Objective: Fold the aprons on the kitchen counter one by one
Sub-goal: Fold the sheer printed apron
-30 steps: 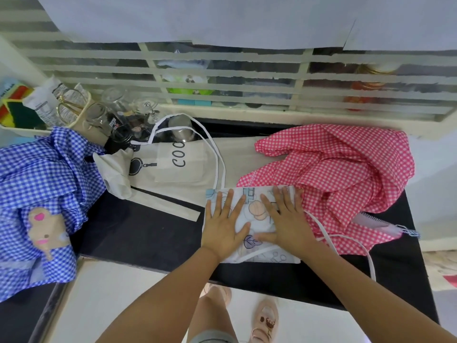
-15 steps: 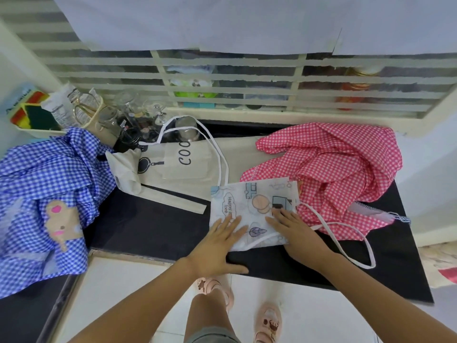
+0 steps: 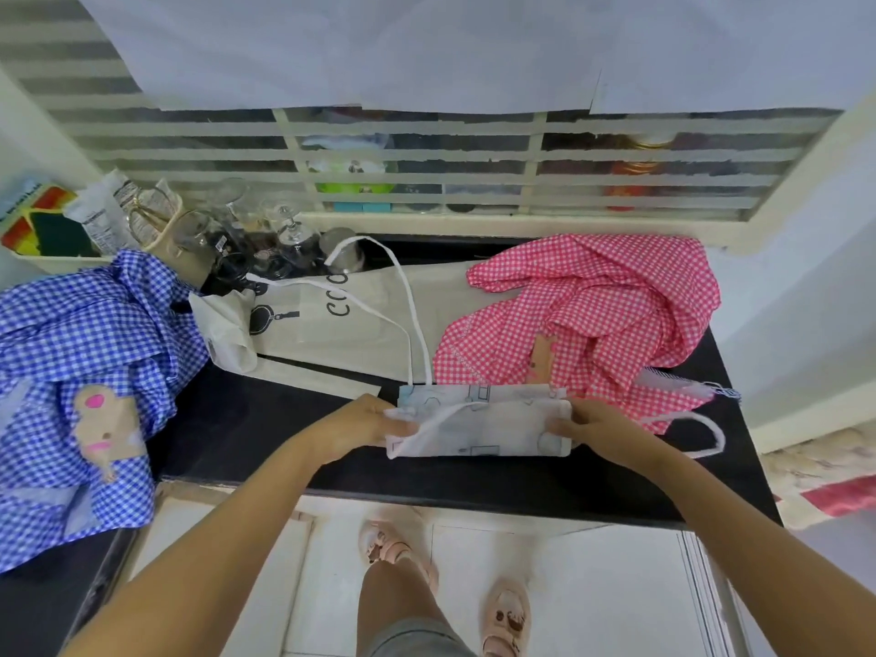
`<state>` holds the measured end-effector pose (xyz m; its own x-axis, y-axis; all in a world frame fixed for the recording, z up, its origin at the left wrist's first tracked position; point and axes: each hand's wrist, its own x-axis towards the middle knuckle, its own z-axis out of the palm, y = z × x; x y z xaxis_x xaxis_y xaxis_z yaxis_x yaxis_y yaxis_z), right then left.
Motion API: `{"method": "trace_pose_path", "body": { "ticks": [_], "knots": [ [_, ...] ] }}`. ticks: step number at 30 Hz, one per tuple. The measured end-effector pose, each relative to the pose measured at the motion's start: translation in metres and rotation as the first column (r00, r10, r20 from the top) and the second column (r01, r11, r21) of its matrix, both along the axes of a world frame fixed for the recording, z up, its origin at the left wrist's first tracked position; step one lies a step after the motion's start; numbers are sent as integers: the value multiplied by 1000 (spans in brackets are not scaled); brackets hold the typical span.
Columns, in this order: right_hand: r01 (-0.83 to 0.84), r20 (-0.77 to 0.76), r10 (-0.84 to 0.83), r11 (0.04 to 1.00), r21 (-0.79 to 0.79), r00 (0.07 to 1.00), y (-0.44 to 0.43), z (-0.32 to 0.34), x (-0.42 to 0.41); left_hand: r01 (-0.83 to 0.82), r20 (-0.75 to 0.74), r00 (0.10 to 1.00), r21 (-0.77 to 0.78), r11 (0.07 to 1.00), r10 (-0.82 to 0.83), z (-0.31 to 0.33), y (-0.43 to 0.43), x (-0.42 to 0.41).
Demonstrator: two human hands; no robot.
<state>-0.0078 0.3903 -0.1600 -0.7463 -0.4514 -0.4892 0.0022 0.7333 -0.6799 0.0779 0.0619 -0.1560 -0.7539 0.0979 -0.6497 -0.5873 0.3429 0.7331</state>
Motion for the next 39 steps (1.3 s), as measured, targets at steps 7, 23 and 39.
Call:
{"method": "trace_pose_path", "body": {
  "ticks": [7, 23, 39],
  "knots": [
    [357, -24, -358, 933, -41, 933, -24, -21, 4, -235, -188, 963, -225, 946, 194, -31, 26, -9],
    [383, 48, -383, 924, 8, 923, -28, -18, -10, 147, -216, 580, -921, 361, -786, -76, 71, -5],
    [-174, -549, 428, 874, 454, 718, -65, -37, 39, 231, -201, 601, -883, 409, -773, -70, 69, -13]
  ]
}}
